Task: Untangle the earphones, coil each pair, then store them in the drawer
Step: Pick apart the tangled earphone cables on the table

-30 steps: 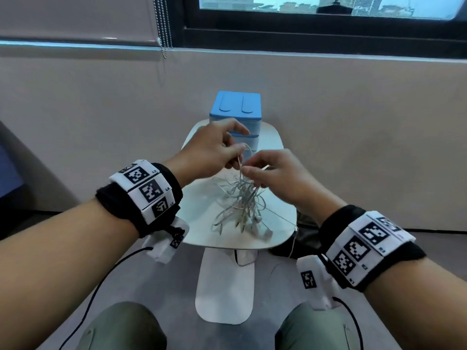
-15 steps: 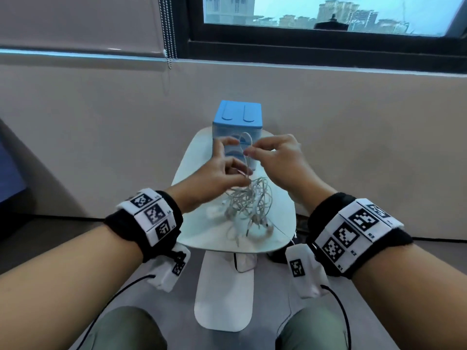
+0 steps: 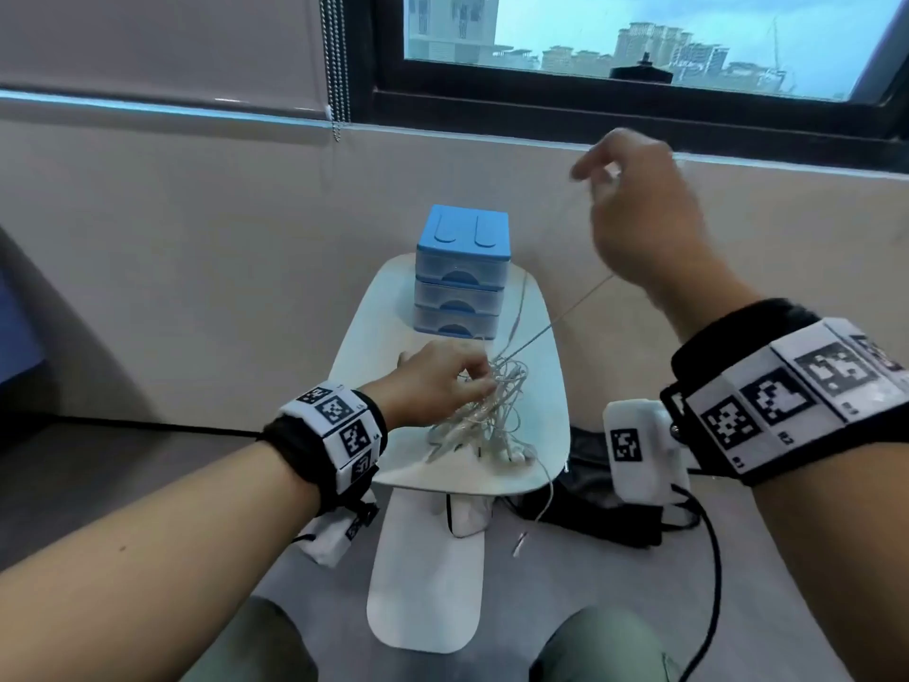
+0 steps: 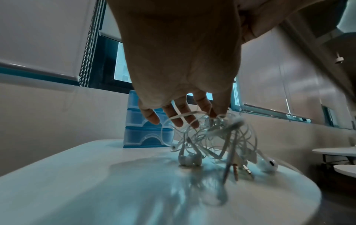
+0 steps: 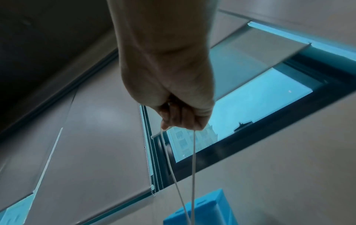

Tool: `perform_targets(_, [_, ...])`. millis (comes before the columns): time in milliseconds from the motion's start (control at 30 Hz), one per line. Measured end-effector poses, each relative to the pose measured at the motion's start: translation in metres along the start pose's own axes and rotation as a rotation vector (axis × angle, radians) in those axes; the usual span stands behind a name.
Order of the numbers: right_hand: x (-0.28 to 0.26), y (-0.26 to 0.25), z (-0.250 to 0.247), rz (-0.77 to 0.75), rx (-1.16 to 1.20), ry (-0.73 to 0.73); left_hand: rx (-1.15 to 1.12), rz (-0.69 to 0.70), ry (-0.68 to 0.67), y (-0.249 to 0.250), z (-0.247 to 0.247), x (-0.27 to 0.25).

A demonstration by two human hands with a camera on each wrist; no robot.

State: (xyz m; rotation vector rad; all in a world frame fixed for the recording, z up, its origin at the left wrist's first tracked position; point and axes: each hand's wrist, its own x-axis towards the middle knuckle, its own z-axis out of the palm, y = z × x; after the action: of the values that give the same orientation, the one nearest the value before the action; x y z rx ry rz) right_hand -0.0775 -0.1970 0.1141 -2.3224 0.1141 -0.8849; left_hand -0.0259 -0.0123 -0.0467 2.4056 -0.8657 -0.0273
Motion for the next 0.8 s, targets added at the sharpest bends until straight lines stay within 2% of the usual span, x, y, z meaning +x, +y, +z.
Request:
perform_targets(67, [-0.001,0.009,-0.011,-0.032,-0.155,0.049,-0.101,-0.016,0.018,-0.002,-0.004,-0.004])
perform_targets(100, [-0.003,0.014,-0.012,-0.037,-0.215,0.015,-0.126,-0.029,0.024,-0.003,-0.005,-0.005])
perform_targets(233, [-0.026,0.020,0.010,-0.021,-0.477,-0.340,-0.073,0.022,0.074,0.006,-0.016,-0.005])
perform_targets(333, [-0.049,0.010,0.028,-0.083,-0.498,-0.613,-0.166,0.093,0.057,0.014,-0.026,0.000])
perform_targets(400, [-0.059,0.007,0.037,-0.105,-0.517,-0.732,-0.194,0.133,0.064,0.019,-0.034,0.003])
perform_targets(500, [-0.063,0.010,0.042,-0.061,-0.426,-0.664,-0.185,0.140,0.108,0.023,-0.044,0.003])
perform_targets(600, [-0.051,0.014,0.042,0.062,0.068,-0.548,-0.263,0.083,0.118,0.024,-0.040,0.003])
perform_targets(700, [-0.043,0.004,0.037,0.070,0.459,-0.381,-0.180,0.042,0.006,0.024,-0.025,0.000])
perform_targets(800, [-0.039,-0.017,0.022,0.076,0.656,-0.213,-0.042,0.045,-0.100,0.020,-0.007,-0.004])
